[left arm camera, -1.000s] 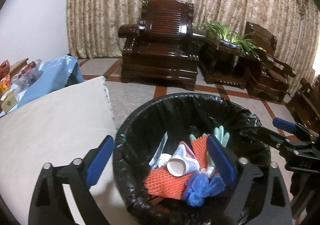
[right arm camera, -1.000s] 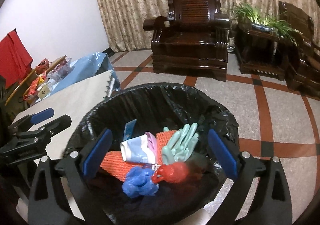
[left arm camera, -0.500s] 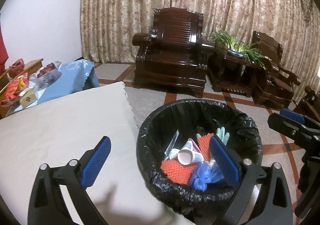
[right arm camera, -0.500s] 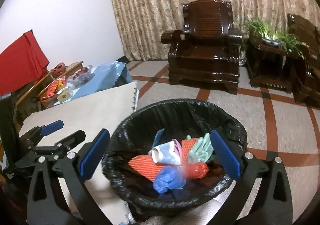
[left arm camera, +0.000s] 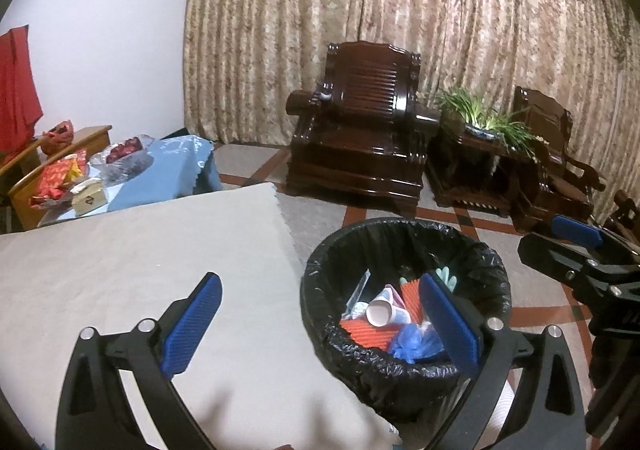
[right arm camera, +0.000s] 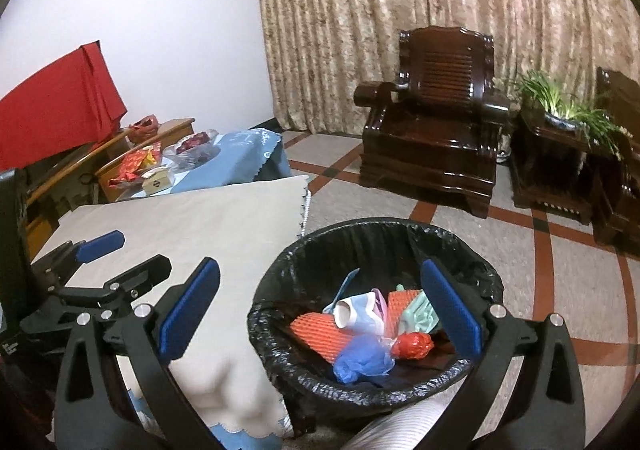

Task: Collect trash

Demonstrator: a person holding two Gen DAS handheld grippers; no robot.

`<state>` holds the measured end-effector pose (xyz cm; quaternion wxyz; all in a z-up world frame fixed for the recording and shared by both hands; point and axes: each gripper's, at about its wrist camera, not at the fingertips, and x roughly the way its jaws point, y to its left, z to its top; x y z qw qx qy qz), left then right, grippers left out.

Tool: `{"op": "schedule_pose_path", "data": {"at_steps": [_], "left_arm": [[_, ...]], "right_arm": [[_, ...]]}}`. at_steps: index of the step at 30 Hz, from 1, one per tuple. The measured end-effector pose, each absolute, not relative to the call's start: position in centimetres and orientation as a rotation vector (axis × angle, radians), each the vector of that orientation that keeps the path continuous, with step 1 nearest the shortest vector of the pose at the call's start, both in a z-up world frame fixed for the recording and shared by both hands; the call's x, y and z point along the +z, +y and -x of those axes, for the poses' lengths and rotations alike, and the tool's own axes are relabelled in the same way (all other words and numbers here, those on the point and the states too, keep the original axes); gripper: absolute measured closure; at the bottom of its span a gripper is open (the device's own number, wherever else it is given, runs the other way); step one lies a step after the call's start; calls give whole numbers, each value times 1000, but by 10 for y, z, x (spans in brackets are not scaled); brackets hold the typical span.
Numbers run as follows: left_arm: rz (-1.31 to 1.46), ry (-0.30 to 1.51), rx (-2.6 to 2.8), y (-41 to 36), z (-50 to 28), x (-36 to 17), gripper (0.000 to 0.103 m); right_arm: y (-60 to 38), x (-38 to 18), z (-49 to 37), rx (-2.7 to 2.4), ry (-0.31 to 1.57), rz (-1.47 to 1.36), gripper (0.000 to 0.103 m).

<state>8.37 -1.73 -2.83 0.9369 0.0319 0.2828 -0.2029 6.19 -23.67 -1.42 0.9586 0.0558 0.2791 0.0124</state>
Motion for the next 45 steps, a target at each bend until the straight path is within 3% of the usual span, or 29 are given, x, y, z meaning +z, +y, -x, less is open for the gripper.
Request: {"op": "schedule_pose_path", "data": {"at_steps": [45], "left_arm": [[-36,508,-376,11,-52,-11,6]], "right_arm": [[-200,-6,-51,82,549,-50,5]]}}
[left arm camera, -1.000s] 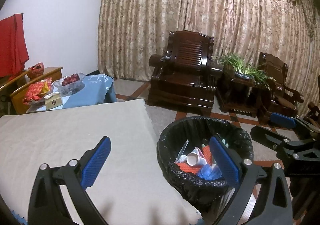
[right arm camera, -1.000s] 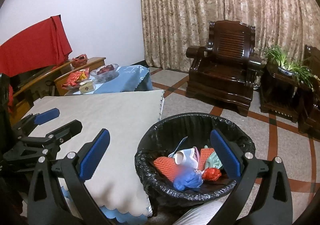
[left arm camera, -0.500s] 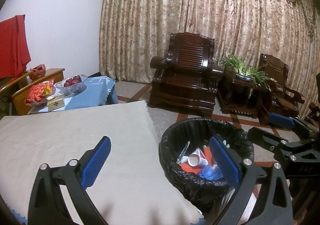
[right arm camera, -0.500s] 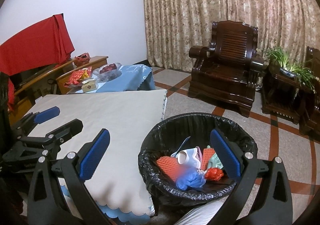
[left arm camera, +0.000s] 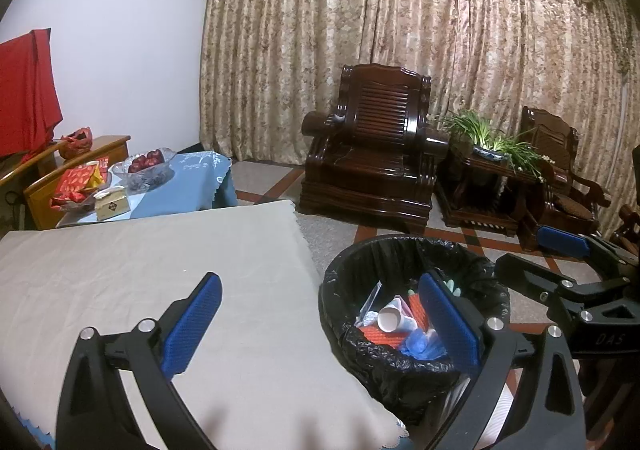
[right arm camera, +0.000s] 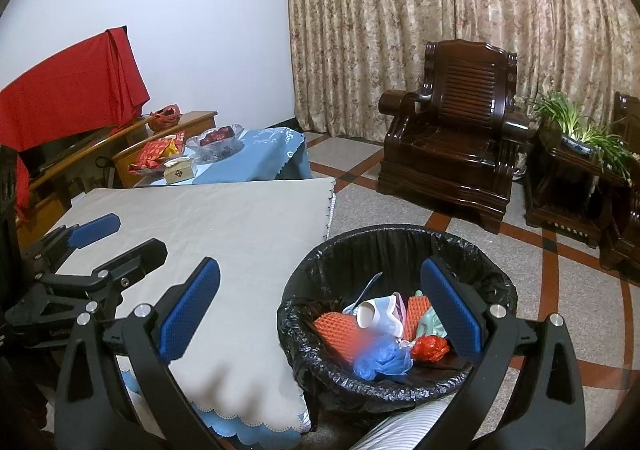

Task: Collect trash

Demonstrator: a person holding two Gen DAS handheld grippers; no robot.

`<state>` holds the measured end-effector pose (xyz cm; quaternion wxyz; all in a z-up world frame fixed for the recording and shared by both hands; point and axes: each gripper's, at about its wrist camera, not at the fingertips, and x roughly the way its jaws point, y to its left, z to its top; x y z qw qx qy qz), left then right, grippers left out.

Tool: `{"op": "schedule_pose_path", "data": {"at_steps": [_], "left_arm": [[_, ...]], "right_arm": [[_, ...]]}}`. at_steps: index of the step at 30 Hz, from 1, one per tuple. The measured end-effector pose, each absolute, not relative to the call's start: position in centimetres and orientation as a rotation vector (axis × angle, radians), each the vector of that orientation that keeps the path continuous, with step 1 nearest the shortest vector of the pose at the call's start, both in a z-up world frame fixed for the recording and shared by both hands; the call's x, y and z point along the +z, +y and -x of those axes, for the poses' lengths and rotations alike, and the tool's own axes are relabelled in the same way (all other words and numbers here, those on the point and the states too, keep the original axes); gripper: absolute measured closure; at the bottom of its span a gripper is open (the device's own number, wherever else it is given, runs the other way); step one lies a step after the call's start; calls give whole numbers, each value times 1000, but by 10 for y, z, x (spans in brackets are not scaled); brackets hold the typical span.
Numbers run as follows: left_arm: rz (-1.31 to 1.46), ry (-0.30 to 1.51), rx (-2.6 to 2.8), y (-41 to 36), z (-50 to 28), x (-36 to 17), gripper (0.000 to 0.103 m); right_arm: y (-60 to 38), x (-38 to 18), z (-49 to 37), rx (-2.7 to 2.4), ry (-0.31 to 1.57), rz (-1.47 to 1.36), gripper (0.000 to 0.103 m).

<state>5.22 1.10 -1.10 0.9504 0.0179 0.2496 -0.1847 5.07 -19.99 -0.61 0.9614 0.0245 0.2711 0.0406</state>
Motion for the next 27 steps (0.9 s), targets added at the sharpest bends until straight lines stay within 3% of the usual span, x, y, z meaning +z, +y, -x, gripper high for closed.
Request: {"op": "schedule_pose_path", "data": {"at_steps": [27], "left_arm": [[-36,509,-375,13,-53,-11,6]], "right_arm": [[-199,-6,-52,84,551,-52,5]]}}
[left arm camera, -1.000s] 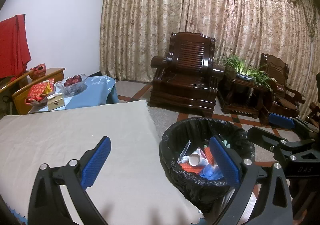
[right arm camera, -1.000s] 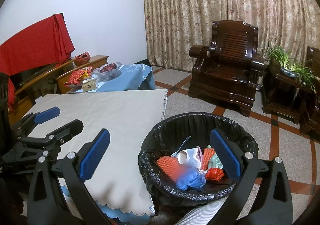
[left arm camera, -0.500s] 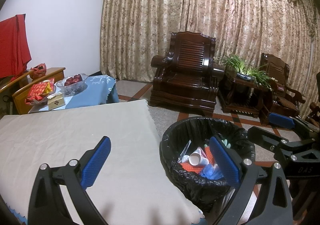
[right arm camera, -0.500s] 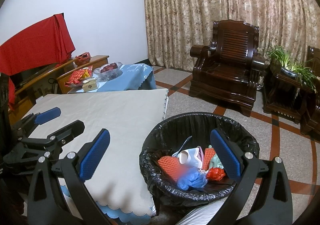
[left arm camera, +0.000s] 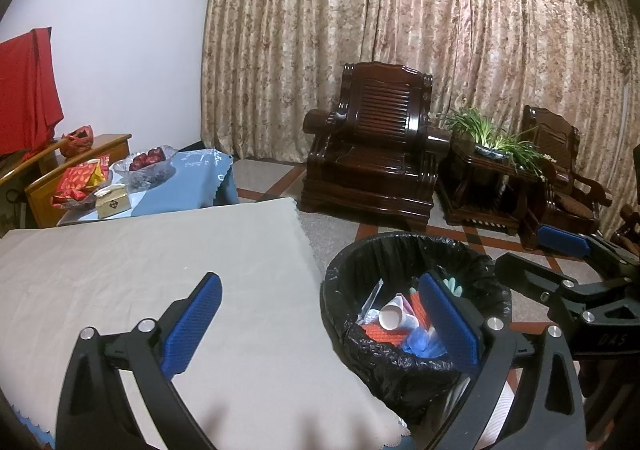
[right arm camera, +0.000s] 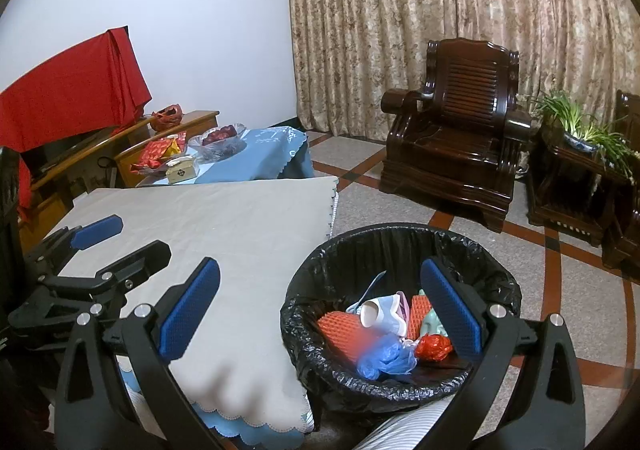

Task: Collect trash

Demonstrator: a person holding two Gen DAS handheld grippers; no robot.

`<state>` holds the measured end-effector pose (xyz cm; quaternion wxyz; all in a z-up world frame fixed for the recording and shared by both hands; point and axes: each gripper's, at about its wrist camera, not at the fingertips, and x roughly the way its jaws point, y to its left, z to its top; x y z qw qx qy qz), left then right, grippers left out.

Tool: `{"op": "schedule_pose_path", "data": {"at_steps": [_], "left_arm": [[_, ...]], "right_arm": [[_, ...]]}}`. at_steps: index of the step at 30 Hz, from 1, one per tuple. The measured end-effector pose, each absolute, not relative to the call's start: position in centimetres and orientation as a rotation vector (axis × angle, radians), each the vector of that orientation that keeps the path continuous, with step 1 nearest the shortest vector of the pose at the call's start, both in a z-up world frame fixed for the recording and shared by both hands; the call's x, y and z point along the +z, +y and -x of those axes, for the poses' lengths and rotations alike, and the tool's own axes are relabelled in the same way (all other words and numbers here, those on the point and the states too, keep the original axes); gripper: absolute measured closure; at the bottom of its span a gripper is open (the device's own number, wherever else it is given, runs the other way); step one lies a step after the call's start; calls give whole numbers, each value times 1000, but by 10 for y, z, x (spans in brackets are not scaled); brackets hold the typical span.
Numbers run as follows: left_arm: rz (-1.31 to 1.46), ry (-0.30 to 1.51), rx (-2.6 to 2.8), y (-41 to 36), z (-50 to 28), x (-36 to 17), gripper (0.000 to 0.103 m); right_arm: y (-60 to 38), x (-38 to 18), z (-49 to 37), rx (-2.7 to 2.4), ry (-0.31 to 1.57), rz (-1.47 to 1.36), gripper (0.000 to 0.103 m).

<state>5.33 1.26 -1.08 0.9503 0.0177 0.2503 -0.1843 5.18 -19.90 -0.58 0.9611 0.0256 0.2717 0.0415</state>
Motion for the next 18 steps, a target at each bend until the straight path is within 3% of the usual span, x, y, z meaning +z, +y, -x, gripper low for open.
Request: {"op": "schedule_pose_path", "data": {"at_steps": [18], "left_arm": [[-36,510,-374,13,-53,-10,6]], "right_arm": [[-198,-5,-52,83,552,-53,5]]}}
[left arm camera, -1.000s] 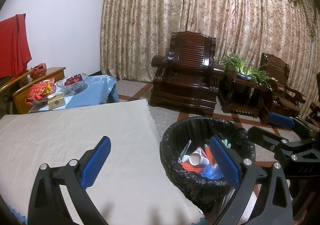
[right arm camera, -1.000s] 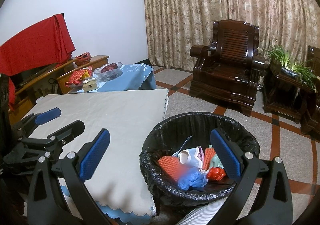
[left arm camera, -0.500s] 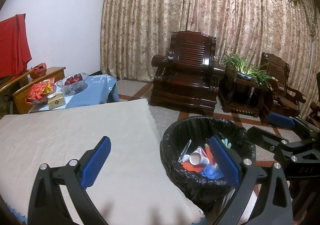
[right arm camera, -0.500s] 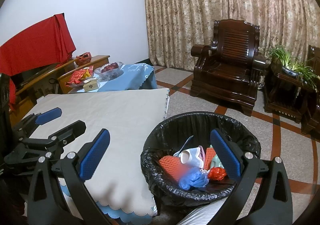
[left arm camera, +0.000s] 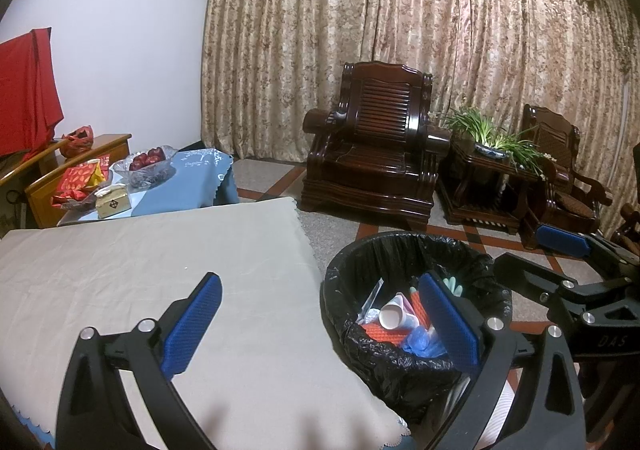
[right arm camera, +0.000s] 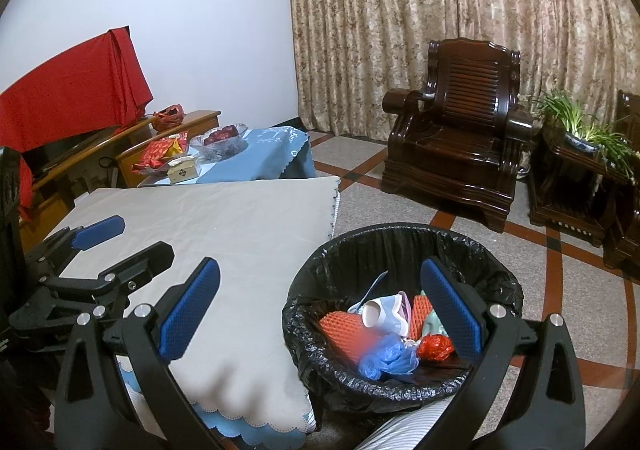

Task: Collect trash

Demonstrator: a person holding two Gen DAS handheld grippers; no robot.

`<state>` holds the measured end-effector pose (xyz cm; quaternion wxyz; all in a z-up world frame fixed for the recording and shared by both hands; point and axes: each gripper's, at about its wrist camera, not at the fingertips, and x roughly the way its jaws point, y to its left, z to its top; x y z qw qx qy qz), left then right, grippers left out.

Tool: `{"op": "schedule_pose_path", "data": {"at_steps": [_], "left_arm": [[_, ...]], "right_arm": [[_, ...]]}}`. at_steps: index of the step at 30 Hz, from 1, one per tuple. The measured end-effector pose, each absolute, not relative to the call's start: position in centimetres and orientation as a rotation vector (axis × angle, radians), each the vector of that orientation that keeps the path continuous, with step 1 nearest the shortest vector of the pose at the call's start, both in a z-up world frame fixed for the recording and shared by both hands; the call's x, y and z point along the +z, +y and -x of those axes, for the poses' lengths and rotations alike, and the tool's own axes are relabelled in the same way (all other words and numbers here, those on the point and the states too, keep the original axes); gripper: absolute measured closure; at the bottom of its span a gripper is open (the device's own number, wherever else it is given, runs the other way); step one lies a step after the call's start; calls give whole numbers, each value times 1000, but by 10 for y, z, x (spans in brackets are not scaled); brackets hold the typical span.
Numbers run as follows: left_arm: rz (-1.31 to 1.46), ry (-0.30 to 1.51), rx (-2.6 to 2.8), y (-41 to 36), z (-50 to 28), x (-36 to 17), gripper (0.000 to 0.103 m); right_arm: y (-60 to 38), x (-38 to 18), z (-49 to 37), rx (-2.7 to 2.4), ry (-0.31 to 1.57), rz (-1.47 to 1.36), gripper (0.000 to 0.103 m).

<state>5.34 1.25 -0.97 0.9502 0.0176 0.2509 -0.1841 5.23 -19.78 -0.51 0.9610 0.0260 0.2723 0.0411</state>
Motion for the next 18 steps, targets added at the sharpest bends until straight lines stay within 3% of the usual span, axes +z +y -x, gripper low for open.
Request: {"op": "schedule_pose_path", "data": {"at_steps": [18], "left_arm": [[-37,511,-374,12,-54,-9,6]], "right_arm": [[-194,-6,-53,83,555,-55,5]]}}
